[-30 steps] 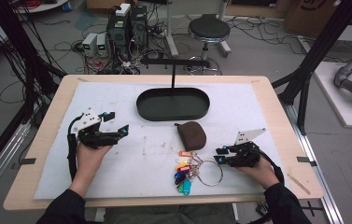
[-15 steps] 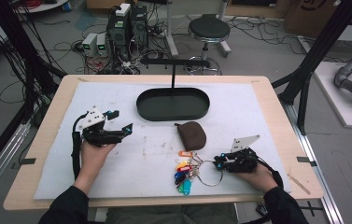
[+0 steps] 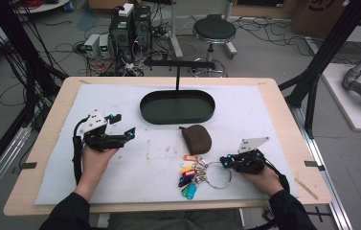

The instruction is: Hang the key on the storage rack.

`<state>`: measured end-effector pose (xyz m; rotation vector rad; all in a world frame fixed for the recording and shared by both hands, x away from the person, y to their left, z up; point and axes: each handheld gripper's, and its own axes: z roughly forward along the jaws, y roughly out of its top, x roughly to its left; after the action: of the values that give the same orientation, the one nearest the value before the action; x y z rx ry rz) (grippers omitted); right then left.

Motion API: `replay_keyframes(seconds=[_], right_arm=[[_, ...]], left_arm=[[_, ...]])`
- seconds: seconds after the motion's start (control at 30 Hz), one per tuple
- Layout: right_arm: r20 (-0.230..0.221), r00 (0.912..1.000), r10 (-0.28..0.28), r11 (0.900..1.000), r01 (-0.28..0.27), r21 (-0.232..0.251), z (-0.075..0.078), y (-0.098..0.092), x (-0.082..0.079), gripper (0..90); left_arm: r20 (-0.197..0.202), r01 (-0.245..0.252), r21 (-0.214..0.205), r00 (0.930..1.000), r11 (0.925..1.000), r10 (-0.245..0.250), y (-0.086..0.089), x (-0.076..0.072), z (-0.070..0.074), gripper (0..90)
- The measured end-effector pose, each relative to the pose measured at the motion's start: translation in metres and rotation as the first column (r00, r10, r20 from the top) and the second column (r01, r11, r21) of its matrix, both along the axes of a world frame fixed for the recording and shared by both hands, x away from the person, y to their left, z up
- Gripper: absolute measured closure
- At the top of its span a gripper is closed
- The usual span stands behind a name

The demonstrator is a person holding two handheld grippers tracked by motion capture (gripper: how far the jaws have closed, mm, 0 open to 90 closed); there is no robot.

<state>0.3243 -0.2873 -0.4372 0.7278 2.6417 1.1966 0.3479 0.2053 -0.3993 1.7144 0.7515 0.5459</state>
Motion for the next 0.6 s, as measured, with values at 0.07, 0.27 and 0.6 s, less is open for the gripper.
replay_keyframes(seconds=[0.07, 0.27, 0.6], right_arm=[[0.019, 0.9997, -0.012, 0.9996, 0.012, 0.027, 0.004, -0.003, 0.001, 87.8], [0.031, 0.9989, -0.035, 0.9950, 0.032, 0.094, 0.012, -0.005, 0.003, 87.7], [0.000, 0.9992, -0.041, 0.9788, 0.040, 0.201, 0.019, -0.001, 0.002, 87.7]], left_arm=[[-0.002, -0.003, 0.000, 1.0000, 1.0000, 0.003, 0.001, -0.001, 0.000, 21.5], [0.002, -0.009, 0.002, 1.0000, 1.0000, 0.009, 0.004, -0.004, 0.000, 21.5], [0.005, -0.015, -0.005, 0.9999, 0.9999, 0.015, 0.004, -0.004, 0.000, 21.5]])
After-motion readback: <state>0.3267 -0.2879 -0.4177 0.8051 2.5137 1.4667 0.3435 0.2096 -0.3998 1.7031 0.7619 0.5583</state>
